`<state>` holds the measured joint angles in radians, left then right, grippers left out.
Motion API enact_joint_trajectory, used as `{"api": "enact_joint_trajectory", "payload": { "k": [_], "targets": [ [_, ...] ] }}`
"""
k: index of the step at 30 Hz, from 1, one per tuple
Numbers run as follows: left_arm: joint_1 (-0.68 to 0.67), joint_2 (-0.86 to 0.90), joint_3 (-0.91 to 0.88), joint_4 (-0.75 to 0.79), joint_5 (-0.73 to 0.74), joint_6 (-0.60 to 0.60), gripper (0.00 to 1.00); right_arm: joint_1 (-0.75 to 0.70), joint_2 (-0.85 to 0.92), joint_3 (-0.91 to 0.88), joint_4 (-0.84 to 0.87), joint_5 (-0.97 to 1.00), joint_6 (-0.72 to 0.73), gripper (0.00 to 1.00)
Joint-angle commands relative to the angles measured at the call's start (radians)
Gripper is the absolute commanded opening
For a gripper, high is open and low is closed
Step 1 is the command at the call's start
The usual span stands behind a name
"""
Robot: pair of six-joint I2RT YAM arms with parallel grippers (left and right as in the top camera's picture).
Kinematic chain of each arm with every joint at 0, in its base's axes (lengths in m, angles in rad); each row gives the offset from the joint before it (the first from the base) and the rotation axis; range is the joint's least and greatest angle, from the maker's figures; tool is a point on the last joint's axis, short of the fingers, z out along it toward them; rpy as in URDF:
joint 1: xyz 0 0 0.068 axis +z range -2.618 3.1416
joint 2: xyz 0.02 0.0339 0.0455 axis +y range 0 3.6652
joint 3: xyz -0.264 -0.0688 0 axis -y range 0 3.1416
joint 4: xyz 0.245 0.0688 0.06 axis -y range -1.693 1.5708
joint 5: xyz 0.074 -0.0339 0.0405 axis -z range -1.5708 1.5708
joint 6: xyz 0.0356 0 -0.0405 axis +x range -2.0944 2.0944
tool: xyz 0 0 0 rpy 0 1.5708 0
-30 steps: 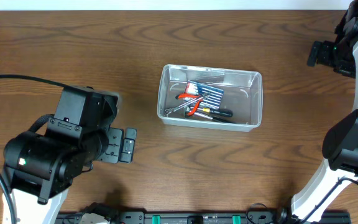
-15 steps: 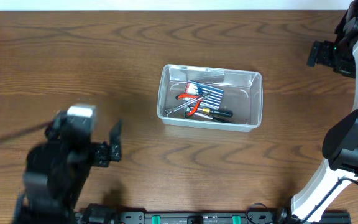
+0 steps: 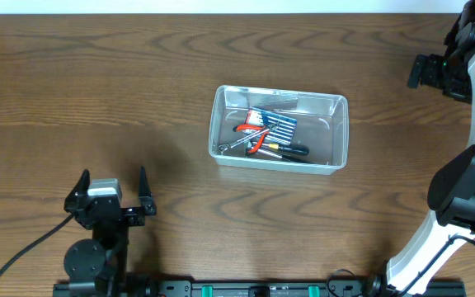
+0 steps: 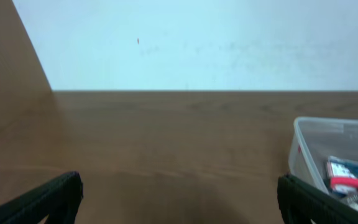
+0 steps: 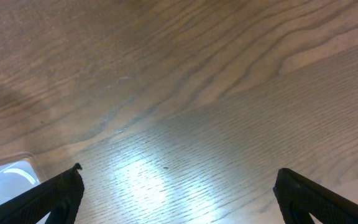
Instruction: Pack container
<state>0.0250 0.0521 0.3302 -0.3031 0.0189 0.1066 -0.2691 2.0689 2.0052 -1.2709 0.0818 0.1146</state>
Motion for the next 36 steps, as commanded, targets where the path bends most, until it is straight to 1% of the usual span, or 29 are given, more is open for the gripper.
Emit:
{"api": "enact_joint_trajectory", "payload": {
  "k": [1, 5, 18, 36],
  "targets": [
    [0.011, -0.051, -0.071, 0.064, -0.005, 0.012, 0.98, -0.005, -0.002, -0.003, 0.0, 0.004, 0.012, 0.99],
    [0.016, -0.05, -0.128, 0.124, -0.005, 0.009, 0.98, -0.005, -0.002, -0.003, 0.0, 0.004, 0.012, 0.99],
    [0.025, -0.05, -0.28, 0.129, -0.005, 0.009, 0.98, -0.005, -0.002, -0.003, 0.0, 0.004, 0.012, 0.99],
    [0.037, -0.047, -0.282, 0.133, -0.005, 0.013, 0.98, -0.005, -0.002, -0.003, 0.0, 0.004, 0.012, 0.99]
  ]
}}
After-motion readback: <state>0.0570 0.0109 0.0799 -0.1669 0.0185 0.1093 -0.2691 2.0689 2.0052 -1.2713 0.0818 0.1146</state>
